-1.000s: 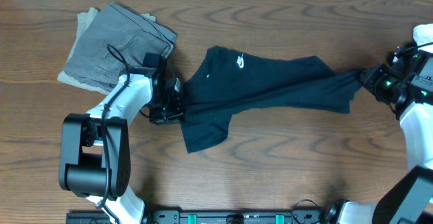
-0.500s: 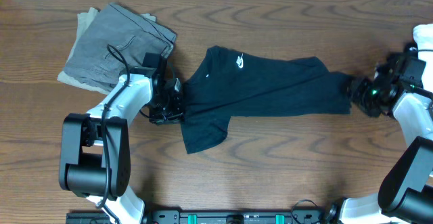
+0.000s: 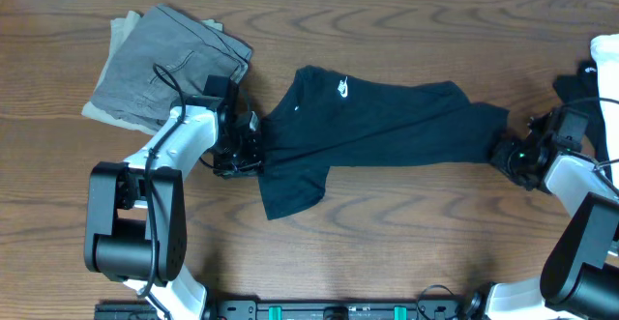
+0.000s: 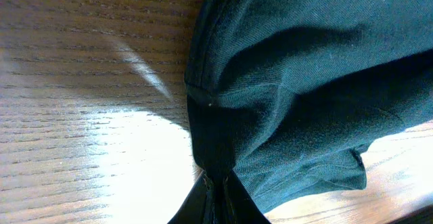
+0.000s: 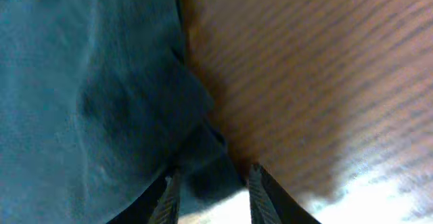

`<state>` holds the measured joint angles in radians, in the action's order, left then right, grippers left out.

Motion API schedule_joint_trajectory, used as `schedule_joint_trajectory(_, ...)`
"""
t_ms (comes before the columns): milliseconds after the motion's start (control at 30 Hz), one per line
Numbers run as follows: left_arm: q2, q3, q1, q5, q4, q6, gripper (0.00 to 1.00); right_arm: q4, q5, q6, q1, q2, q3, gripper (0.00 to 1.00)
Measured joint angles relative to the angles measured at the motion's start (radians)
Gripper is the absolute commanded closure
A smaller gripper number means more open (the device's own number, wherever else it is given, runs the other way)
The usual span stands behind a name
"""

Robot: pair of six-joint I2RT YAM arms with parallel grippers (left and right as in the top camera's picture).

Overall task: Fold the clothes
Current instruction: 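Release and regrasp the shirt's lower right corner with the right gripper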

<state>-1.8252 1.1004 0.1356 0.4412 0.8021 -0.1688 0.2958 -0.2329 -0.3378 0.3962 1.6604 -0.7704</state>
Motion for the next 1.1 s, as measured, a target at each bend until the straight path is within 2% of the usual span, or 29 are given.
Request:
schedule_joint_trajectory(100,0.0,0.0,0.0,0.0,0.0,0.0,0.94,-0.031,-0.013,-0.02,0.0,-0.002,0.011,0.61)
schedule_joint_trajectory(167,0.0,0.0,0.0,0.0,0.0,0.0,0.94,-0.043,-0.018,-0.026,0.0,-0.003,0.014,0.62)
schedule_joint_trajectory(267,0.0,0.0,0.0,0.0,0.0,0.0,0.94,-0.051,-0.019,-0.032,0.0,-0.002,0.018,0.72)
schedule_joint_trajectory(367,0.0,0.0,0.0,0.0,0.0,0.0,0.94,-0.041,-0.018,-0.038,0.0,-0.002,0.021,0.92)
schedule_joint_trajectory(433,0.0,0.0,0.0,0.0,0.002,0.0,0.94,-0.027,-0.019,-0.044,0.0,0.0,0.023,0.99)
schedule_joint_trajectory(567,0.0,0.0,0.0,0.0,0.003,0.0,0.94,0.049,-0.022,-0.048,0.001,-0.007,0.012,0.99)
schedule_joint_trajectory(700,0.0,0.0,0.0,0.0,0.005,0.0,0.93,0.261,-0.002,-0.044,0.009,-0.058,-0.017,0.99)
schedule_joint_trajectory(867,0.0,0.0,0.0,0.0,0.005,0.0,0.93,0.505,0.093,-0.032,0.025,-0.235,-0.127,0.99)
schedule_joint_trajectory(1100,0.0,0.0,0.0,0.001,0.002,0.0,0.93,0.557,0.224,-0.017,0.025,-0.45,-0.235,0.98)
